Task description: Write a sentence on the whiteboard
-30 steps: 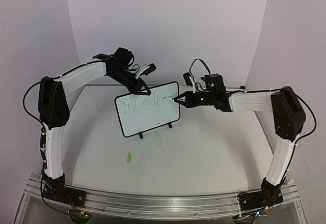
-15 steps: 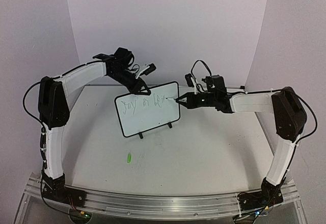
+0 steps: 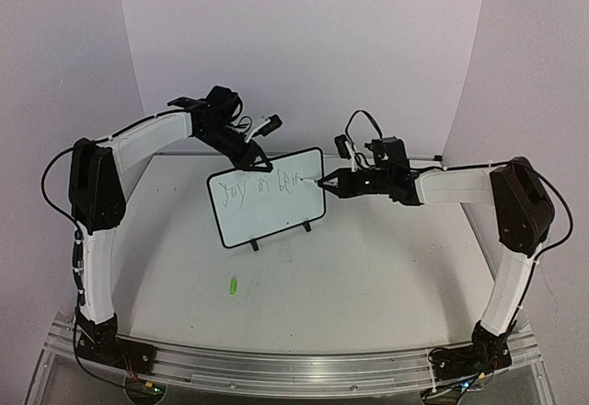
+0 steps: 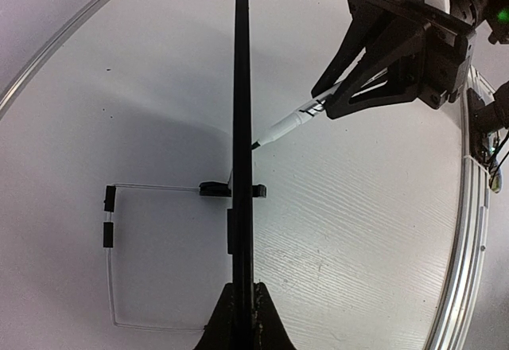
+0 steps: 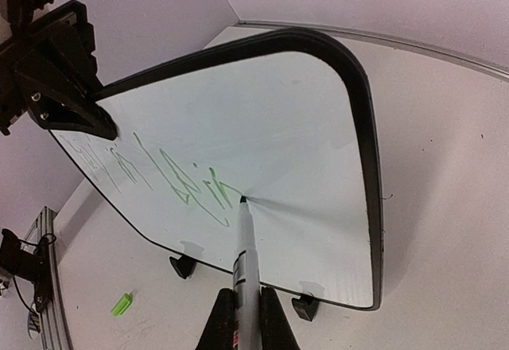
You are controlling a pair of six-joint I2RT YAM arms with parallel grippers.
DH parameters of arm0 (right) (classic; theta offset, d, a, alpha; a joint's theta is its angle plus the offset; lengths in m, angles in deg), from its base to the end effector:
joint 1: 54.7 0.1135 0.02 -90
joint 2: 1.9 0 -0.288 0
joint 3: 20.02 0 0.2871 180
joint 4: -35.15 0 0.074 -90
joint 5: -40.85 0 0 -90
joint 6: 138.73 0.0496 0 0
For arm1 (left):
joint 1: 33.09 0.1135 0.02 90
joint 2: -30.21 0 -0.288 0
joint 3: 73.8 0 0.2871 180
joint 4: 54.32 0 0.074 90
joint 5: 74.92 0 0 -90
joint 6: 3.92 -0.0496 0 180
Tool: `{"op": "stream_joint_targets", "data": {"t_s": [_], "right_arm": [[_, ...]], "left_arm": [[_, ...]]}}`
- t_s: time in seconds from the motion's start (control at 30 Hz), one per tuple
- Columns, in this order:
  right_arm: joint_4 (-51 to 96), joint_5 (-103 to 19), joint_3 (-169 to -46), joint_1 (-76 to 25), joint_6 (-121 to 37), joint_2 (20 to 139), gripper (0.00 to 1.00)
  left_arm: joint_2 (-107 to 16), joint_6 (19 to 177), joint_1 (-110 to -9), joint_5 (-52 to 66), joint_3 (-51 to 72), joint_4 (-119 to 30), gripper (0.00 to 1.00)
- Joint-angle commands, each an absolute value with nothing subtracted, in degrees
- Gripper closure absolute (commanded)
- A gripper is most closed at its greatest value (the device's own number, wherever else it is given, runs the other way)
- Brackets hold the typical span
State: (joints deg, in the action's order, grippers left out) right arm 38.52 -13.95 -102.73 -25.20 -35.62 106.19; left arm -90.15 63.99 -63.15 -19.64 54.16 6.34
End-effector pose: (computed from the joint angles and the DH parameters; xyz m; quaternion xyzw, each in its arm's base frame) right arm 0.3993 0.2588 0.2213 -0.2800 0.7581 0.4272 0.4054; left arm 0.4351 -0.2845 0.3082 0.4828 0.7716 -0.3033 0.2820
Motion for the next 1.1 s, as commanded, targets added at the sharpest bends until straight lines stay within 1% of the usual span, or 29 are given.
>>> {"op": "stream_joint_targets", "data": {"t_s": [0.0,0.5,0.87,1.07], "right_arm": [[40.14,-14.18,-102.46,-25.61,-35.46,107.30,1.00],[39.62,-13.03,-102.08,-25.64,-35.47,107.35,1.00],[40.78,-11.89,-99.74,-25.71,-34.73,102.36,1.00],[42.61,-10.89,-99.76,-26.86,-33.22,102.40,1.00]], "left_arm": [[-90.40,60.31,-63.20,-17.50,56.02,6.06,1.00],[-90.21,60.29,-63.19,-17.37,56.08,6.08,1.00],[-90.08,60.40,-63.19,-17.25,55.80,6.07,1.00],[-89.69,60.34,-63.22,-17.25,55.48,6.00,1.00]]}}
